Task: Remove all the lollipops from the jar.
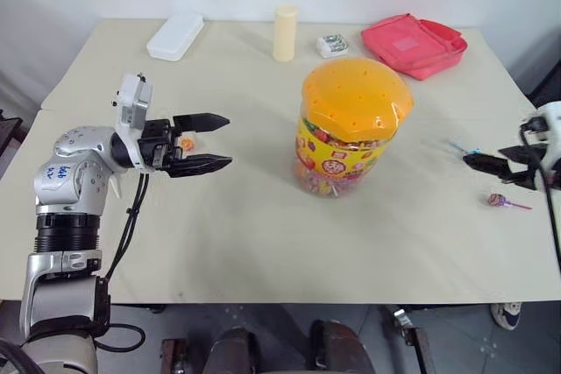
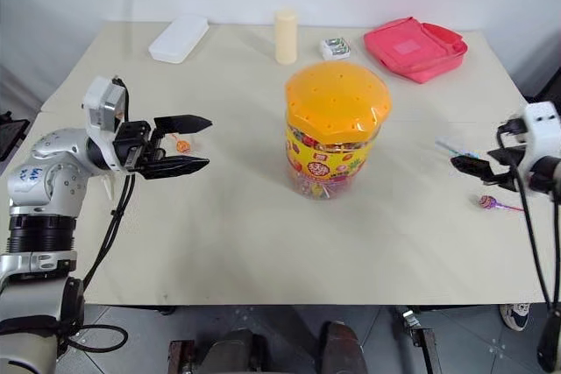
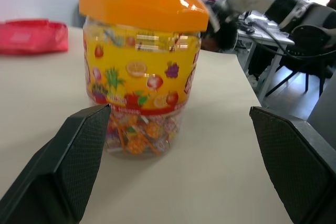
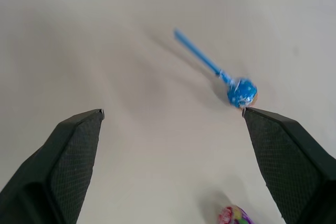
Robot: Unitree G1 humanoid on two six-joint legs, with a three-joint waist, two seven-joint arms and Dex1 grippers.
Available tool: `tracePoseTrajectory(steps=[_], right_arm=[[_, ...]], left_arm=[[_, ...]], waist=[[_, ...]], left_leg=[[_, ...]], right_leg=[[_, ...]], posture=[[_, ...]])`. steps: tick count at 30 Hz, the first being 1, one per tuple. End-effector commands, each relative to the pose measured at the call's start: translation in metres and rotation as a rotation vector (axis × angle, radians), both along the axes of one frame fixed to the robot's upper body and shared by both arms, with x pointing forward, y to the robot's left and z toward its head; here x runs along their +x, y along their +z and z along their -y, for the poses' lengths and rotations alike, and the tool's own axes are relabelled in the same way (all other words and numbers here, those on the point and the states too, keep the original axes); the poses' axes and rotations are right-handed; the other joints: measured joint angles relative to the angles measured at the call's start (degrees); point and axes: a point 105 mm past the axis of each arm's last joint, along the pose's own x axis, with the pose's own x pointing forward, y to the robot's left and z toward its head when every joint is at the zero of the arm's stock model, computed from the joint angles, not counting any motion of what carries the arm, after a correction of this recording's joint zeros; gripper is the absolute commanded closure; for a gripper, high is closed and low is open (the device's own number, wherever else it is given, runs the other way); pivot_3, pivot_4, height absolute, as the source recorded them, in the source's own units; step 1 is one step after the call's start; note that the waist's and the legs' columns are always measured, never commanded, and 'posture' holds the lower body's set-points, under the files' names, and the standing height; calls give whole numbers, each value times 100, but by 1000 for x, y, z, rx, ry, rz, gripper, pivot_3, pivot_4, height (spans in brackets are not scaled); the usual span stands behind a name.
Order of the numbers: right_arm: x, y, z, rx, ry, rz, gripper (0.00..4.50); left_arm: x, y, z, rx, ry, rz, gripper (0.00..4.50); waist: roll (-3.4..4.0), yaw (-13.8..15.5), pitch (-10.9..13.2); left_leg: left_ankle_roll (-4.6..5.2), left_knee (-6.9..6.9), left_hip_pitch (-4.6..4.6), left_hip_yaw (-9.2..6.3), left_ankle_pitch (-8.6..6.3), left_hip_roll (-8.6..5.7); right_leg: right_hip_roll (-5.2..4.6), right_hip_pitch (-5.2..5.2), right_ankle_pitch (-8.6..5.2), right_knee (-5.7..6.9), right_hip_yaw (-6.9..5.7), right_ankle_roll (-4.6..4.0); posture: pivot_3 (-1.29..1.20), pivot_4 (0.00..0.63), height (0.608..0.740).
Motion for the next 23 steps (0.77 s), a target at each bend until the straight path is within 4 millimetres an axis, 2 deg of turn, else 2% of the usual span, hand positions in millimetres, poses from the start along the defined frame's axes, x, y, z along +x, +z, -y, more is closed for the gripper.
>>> tracePoseTrajectory(steps=[1,3,6,10,16,23], right_arm=[[-31,15,-33,-4,199,79,38],[-46,11,-50,-3,307,93,38],[-62,-2,-83,-54,509,166,38],[-83,-40,-116,-60,724,162,38],[-80,-79,-130,-57,766,140,38],[-71,-88,-134,-43,732,185,38]], left_arm=[[0,1,-7,-12,52,-4,0],[2,0,-11,-32,89,-5,0],[2,-12,-20,-52,152,-89,0],[-8,-29,-21,-37,190,-114,0],[-23,-48,-25,-44,207,-172,0],[-33,-54,-28,-33,261,-130,0]], waist=[[0,50,0],[-1,74,0],[-2,104,1],[-2,115,1],[-2,167,0],[-2,181,1]], left_leg=[[0,2,0,1,0,0],[-1,0,3,-6,0,2],[-1,6,2,-2,-1,-1],[-1,5,7,-1,-1,-1],[-2,11,10,-1,-1,-1],[-2,8,19,-1,-1,0]], right_leg=[[0,0,0,0,1,0],[4,5,0,2,-2,0],[1,11,2,-7,2,3],[3,16,3,-15,5,6],[4,24,6,-23,7,11],[4,31,6,-26,8,11]], posture=[[0,150,740],[0,150,740],[0,150,740],[0,150,740],[0,150,740],[0,150,740]])
